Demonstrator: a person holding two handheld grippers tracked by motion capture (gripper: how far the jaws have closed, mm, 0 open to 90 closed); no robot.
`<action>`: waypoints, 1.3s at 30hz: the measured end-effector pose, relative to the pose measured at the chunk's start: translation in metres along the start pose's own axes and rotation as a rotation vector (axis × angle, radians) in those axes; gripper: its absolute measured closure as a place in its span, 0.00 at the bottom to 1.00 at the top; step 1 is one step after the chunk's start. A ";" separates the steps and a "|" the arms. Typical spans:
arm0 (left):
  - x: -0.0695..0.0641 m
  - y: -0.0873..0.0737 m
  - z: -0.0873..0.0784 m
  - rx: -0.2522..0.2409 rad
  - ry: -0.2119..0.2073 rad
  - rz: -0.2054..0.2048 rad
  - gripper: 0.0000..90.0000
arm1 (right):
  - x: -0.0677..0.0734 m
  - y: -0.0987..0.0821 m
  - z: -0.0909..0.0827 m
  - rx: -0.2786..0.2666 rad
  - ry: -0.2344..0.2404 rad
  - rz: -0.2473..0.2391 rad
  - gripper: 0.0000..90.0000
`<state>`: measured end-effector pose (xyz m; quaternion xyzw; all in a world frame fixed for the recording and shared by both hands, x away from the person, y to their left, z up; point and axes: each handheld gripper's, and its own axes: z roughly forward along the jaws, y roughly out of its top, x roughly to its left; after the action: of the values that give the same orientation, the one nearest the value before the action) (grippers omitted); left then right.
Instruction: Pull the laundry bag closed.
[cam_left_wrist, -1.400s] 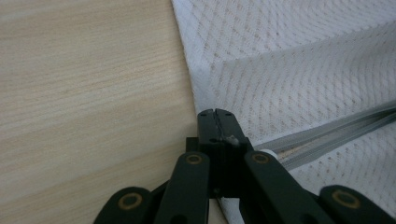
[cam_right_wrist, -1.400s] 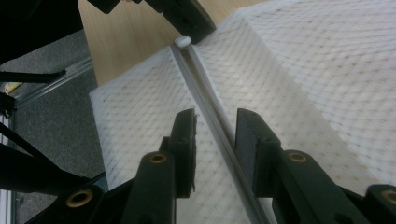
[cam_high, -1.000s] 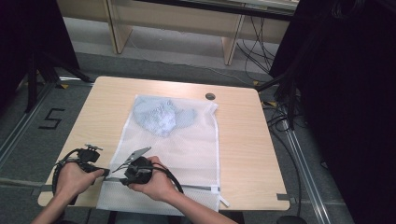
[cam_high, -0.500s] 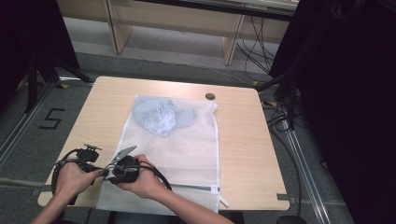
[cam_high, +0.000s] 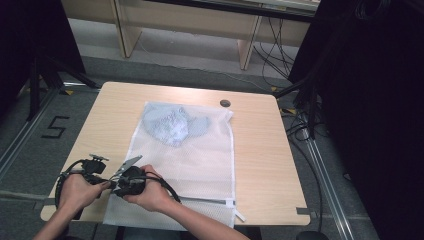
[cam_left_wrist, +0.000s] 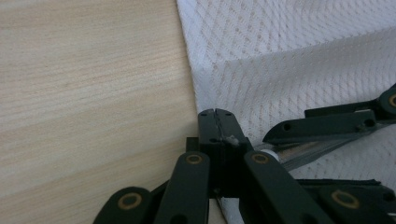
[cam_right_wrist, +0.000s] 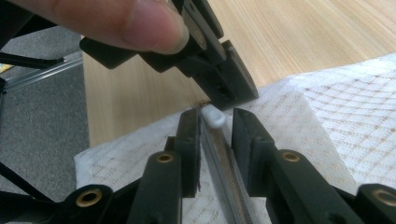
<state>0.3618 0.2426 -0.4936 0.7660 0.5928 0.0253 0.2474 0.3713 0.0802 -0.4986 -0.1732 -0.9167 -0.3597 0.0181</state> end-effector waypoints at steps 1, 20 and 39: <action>0.000 0.000 0.000 -0.002 0.000 0.000 1.00 | 0.000 0.000 0.001 -0.002 -0.005 -0.011 0.82; 0.001 0.000 0.000 -0.004 -0.003 -0.001 1.00 | -0.005 0.000 0.003 -0.001 0.038 0.209 0.83; 0.001 0.000 0.000 -0.001 -0.004 -0.004 1.00 | -0.009 0.004 0.006 0.027 0.083 0.297 0.91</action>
<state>0.3620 0.2434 -0.4940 0.7649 0.5936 0.0234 0.2490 0.3821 0.0840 -0.5016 -0.2916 -0.8842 -0.3475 0.1112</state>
